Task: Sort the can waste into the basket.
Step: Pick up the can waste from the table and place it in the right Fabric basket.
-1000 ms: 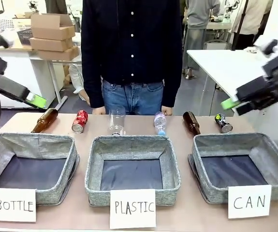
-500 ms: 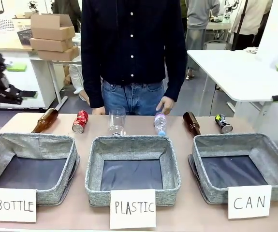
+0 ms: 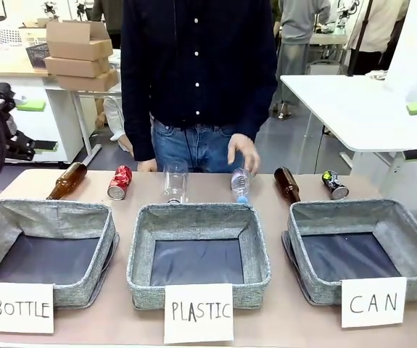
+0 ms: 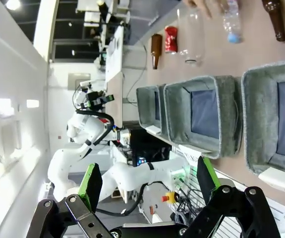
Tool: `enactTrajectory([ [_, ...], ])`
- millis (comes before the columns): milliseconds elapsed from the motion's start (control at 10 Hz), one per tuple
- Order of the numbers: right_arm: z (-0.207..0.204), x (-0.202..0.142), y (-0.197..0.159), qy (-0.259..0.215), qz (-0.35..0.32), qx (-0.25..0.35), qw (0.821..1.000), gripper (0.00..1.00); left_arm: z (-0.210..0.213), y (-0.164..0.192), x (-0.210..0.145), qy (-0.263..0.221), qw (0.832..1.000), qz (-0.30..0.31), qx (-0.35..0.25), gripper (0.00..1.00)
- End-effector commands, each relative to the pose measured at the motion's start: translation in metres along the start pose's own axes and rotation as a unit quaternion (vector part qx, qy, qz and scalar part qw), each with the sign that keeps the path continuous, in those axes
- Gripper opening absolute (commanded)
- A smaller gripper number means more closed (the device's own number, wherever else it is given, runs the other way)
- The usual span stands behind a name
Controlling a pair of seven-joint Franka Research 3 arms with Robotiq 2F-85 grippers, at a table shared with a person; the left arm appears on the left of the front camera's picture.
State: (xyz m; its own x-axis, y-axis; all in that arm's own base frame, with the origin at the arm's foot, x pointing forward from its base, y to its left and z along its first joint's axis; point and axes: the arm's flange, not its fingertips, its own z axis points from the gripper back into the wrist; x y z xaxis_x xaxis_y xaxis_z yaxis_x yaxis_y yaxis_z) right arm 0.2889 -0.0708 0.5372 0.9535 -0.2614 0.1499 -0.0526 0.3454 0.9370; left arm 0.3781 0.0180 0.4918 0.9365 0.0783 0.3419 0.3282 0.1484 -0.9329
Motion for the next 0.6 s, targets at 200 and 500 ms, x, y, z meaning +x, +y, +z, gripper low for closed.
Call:
enactTrajectory([
  [200,0.0028,0.006,0.0,-0.005,0.015,0.013,1.0,1.0,0.0003,-0.0004,0.0007,-0.004,1.0,-0.013,-0.016,1.0],
  [500,0.0028,0.006,0.0,-0.005,0.015,0.013,1.0,1.0,0.0003,-0.0004,0.0007,-0.004,1.0,-0.013,-0.016,1.0],
])
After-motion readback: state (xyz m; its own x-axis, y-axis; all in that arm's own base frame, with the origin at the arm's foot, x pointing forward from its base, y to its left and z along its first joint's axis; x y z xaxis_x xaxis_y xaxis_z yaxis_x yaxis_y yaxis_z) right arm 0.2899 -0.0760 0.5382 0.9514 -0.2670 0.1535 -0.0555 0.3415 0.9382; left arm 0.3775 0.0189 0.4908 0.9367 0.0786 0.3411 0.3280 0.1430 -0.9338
